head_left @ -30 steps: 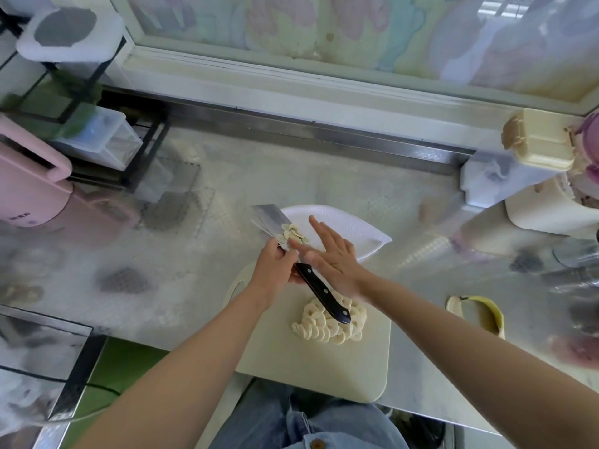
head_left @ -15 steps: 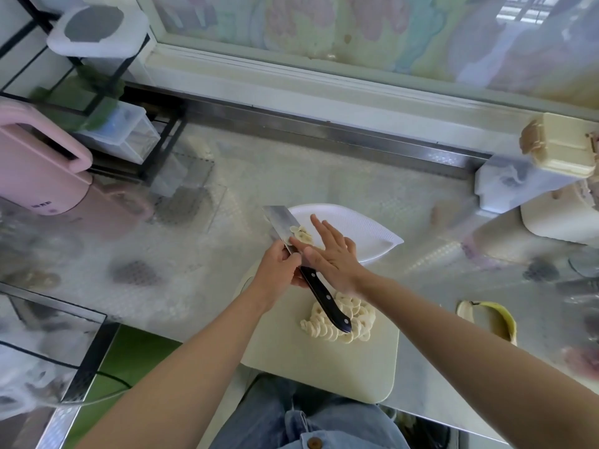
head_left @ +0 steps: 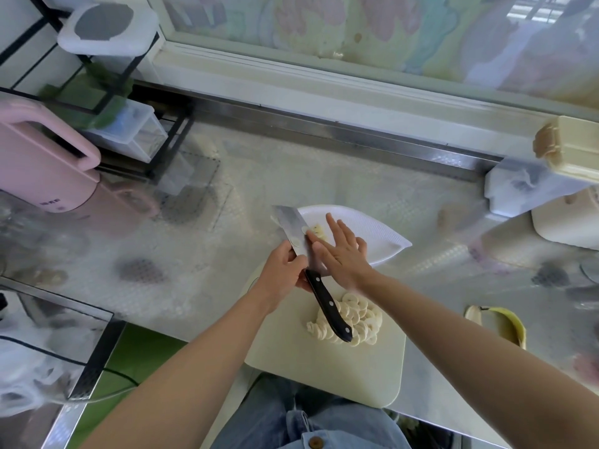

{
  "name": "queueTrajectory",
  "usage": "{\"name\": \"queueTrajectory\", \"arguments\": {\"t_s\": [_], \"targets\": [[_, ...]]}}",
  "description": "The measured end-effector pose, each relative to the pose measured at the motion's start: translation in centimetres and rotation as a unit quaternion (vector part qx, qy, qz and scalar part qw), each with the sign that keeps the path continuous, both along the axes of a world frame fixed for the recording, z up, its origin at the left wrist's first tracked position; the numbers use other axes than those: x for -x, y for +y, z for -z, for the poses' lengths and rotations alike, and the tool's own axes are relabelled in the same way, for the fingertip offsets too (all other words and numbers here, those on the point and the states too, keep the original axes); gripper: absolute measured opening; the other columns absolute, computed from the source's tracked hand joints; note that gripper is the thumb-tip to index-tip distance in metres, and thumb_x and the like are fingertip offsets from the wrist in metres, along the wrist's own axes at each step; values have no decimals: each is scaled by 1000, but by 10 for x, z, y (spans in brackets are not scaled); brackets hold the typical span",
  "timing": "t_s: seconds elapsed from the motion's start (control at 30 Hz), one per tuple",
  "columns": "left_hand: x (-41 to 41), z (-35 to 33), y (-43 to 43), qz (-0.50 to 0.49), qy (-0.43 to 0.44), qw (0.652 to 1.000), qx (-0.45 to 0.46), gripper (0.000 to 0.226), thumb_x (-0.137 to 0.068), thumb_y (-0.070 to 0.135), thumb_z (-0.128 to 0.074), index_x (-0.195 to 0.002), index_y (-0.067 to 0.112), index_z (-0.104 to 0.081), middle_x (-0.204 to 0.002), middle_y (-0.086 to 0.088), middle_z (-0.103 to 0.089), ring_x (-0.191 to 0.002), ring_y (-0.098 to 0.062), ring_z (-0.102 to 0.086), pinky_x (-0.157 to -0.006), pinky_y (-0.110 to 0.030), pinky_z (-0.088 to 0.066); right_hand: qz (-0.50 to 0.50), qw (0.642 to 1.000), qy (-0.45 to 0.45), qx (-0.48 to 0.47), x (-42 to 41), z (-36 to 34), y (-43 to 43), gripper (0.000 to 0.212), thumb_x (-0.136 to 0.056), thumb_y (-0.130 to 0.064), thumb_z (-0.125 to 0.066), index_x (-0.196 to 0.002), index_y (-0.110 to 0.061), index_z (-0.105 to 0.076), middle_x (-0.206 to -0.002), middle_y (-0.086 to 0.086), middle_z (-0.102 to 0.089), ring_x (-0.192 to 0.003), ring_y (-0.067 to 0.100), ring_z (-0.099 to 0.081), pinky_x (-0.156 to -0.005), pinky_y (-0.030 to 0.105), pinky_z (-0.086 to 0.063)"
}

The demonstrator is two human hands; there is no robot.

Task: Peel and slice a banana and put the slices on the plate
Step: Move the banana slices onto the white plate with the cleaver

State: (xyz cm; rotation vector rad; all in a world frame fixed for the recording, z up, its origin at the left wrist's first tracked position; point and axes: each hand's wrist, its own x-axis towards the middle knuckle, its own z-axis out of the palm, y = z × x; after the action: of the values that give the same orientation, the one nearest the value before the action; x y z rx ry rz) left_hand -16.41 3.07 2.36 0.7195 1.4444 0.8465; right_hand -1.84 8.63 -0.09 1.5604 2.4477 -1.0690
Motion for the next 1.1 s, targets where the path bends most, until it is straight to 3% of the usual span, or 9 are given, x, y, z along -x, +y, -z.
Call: {"name": "queueTrajectory", "arguments": {"t_s": [0.1, 0.23, 0.43, 0.57, 0.77, 0.83, 0.97, 1.1], "targets": [[3, 1, 0, -4, 15, 1000, 4, 34, -91, -2, -40, -118, 9, -57, -100, -25, -62, -75, -27, -68, -61, -40, -58, 30, 999, -19, 13, -5, 3, 1, 51, -98, -54, -12, -147, -41, -19, -158, -5, 15, -145, 15, 15, -113, 42, 7], [5, 0, 0, 20, 29, 999, -5, 31, -92, 1, -43, -117, 9, -58, -103, -28, -63, -85, -34, -69, -60, -38, -58, -19, 999, 38, -15, 4, -4, -2, 55, -90, -61, -6, -144, -52, -16, -158, -8, 15, -143, 9, 15, -112, 42, 6], [5, -4, -4, 19, 31, 999, -10, 32, -89, -4, -41, -113, 8, -59, -98, -23, -63, -75, -28, -68, -58, -39, -58, 23, 999, -35, 6, 3, -3, 2, 51, -99, -52, -12, -148, -40, -18, -159, 0, 14, -145, 16, 14, -113, 45, 4], [5, -4, -4, 23, 29, 999, -13, 34, -91, -1, -42, -120, 10, -58, -101, -22, -65, -81, -30, -69, -58, -37, -57, -15, 1000, -11, -18, 5, -7, -4, 56, -92, -58, -6, -146, -47, -15, -158, -4, 15, -144, 14, 14, -112, 44, 3], [5, -7, -5, 26, 18, 999, -8, 36, -91, -3, -41, -119, 12, -58, -101, -14, -67, -72, -21, -69, -58, -35, -57, 15, 997, -78, -4, -1, -8, -4, 53, -100, -47, -17, -142, -23, -37, -159, 4, 9, -146, 20, 9, -113, 47, -4], [5, -7, -5, 28, 15, 999, -9, 34, -91, -3, -41, -118, 9, -58, -101, -16, -67, -73, -22, -70, -58, -35, -57, 7, 997, -68, -24, -4, -8, -5, 54, -99, -50, -16, -139, -26, -43, -160, 2, 8, -146, 19, 8, -113, 46, -4], [5, -5, -6, 27, 5, 1000, -15, 28, -93, -3, -43, -115, 5, -58, -86, -12, -64, -70, -20, -69, -57, -32, -56, -14, 997, 65, -34, -2, -13, -7, 58, -89, -63, -5, -143, -50, -21, -159, -8, 11, -145, 12, 10, -111, 40, -1], [5, -5, -7, 37, -4, 999, -29, 21, -97, 8, -50, -116, 7, -57, -98, -22, -65, -77, -23, -71, -61, -34, -56, -58, 993, 104, -16, 5, -17, -12, 55, -86, -64, 1, -137, -61, -20, -158, -12, 12, -144, 8, 13, -111, 38, 5]]}}
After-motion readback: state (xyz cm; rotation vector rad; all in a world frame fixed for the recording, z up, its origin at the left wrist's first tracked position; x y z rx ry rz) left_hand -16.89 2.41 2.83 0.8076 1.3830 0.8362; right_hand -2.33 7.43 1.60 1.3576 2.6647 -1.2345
